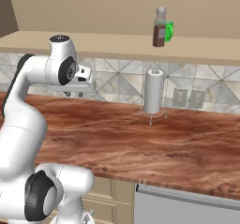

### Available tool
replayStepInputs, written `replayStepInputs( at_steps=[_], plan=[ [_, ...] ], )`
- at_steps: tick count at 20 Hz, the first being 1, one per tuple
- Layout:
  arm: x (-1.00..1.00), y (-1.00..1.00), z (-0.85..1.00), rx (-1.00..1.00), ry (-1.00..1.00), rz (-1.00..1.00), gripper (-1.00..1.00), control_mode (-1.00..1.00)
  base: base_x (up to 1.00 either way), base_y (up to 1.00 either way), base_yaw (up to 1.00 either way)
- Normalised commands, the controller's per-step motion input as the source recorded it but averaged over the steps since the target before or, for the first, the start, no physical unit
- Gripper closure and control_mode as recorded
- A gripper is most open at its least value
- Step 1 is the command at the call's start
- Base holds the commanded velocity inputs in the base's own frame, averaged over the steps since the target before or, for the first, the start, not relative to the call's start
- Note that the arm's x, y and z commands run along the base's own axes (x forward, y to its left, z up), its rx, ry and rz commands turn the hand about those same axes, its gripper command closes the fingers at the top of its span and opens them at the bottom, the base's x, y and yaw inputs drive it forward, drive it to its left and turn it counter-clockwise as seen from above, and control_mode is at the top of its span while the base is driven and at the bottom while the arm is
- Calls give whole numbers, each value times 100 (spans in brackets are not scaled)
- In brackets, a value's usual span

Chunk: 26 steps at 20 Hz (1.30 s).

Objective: Take the cinnamon bottle from the cabinet and place it on the dining table, next to the plate with the cupcake. Then take the chocolate from the dining counter and place it on the cupcake plate.

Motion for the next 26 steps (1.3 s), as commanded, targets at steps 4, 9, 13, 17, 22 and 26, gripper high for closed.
replayStepInputs(
  at_steps=[4,9,13,17,22,26],
  plan=[
    [-2,0,0,0,0,0,-100,-100,0,0,0],
    [-2,5,23,-4,-28,-3,-100,-100,0,0,0],
    [-12,-24,75,-10,-43,-19,-100,-100,0,0,0],
    [-1,-46,68,0,-33,-18,-100,-100,0,0,0],
    [-4,-52,88,0,-23,-15,-100,-100,0,0,0],
    [-14,-21,87,-1,-28,-24,-100,-100,0,0,0]
  ],
)
